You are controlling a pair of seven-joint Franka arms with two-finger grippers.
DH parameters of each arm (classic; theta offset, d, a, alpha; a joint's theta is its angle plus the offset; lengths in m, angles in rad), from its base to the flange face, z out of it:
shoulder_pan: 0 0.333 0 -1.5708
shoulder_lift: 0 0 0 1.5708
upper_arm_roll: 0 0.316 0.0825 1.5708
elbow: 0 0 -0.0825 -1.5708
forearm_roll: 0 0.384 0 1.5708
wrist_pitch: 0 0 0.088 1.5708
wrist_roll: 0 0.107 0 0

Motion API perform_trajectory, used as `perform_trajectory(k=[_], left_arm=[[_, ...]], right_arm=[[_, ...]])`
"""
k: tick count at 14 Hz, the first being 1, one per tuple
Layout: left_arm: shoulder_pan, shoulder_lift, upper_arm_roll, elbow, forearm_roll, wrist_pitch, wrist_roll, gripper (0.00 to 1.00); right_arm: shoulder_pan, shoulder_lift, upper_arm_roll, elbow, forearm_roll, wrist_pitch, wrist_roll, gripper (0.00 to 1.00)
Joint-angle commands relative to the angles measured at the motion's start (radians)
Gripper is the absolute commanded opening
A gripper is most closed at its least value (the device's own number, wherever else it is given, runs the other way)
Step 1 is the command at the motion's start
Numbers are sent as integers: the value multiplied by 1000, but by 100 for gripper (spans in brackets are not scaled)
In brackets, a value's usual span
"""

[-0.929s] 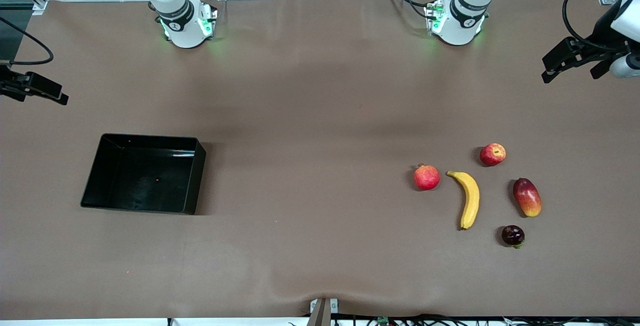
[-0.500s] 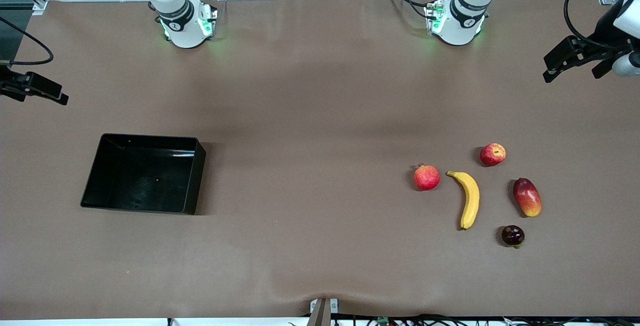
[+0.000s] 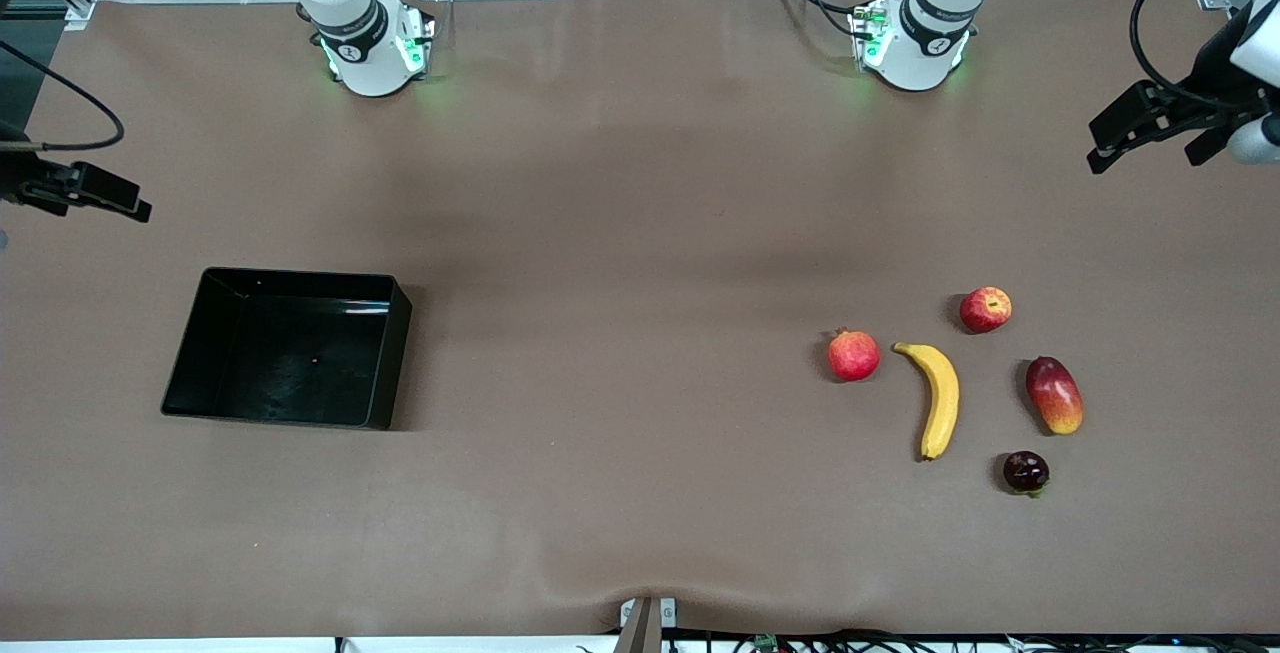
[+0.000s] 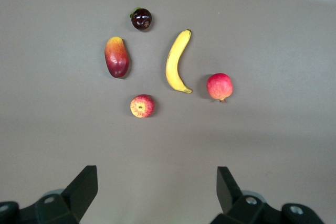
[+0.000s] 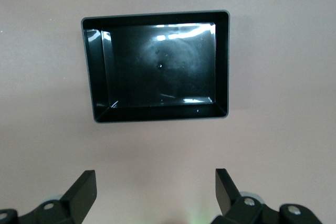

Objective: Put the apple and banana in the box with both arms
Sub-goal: 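Reach the right gripper to the tray while the left gripper approaches the apple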

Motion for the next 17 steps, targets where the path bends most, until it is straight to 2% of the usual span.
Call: perform_trajectory(k=[1,9,14,17], left_arm=[[-6,35,-5,37,15,-25,-1,100],[-15,101,-16,31,15,-22,-4,100],[-12,162,-16,23,15,-9,-4,100],[-10,173,-16,-3,15,4,-6,100]], right_arm=[[-49,-7,10,-89,1,87,-77,100],[-147,-11,10,-350,4,392,-237,100],[-178,4,10,-520,6,665,-290,100],[-183,76,8,-528,6,765,-310,100]])
